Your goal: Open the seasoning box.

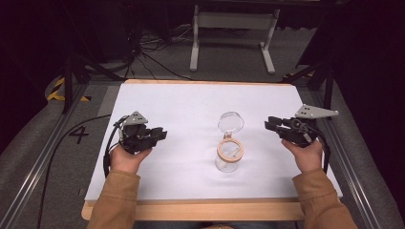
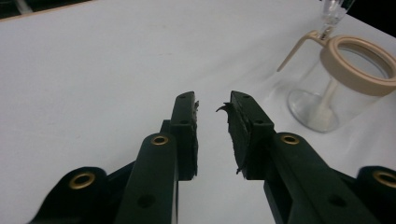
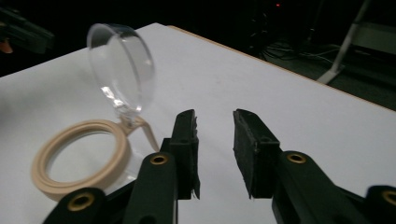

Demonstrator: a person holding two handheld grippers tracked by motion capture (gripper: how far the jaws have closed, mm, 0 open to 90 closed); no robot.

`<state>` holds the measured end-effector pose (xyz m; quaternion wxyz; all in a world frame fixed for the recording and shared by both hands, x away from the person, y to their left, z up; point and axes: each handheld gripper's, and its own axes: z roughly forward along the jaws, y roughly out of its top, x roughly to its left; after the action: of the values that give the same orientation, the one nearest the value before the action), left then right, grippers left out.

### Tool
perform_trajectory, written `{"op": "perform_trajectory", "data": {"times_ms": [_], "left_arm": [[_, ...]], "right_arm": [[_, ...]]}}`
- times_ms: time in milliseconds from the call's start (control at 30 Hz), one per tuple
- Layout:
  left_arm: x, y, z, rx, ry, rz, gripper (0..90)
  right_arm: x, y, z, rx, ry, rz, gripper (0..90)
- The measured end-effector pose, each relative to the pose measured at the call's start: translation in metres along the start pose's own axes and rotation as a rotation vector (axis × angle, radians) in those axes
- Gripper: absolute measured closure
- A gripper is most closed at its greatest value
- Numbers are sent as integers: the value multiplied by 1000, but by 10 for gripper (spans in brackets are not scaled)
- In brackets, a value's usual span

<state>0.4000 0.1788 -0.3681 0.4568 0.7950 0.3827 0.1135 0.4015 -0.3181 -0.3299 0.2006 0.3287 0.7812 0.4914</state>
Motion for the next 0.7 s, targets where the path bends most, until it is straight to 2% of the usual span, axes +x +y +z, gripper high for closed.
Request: {"op": "perform_trajectory", "data": {"times_ms": [67,200,333,400,500,533,600,700], "left_arm": [[6,-3,0,16,36,-9,671],[21,-10,3,30,62,-34,609],[33,-17,9,68,81,-58,563],[37,-22,13,64,93,-54,529],[41,-27,19,62,104,-47,502],[43,-30,23,63,105,-52,492],[46,-35,30,62,109,-52,466],[47,-42,37,64,115,-49,447]], "right_arm": [[-12,-6,-5,5,-28,25,658],[-32,-21,-14,-1,-81,71,601],[-48,-37,-17,15,-126,83,566],[-54,-46,-17,33,-158,71,557],[-60,-56,-13,55,-158,65,543],[-63,-64,-9,89,-158,61,541],[-65,-71,-4,110,-154,49,537],[-68,-80,4,144,-141,72,532]]}}
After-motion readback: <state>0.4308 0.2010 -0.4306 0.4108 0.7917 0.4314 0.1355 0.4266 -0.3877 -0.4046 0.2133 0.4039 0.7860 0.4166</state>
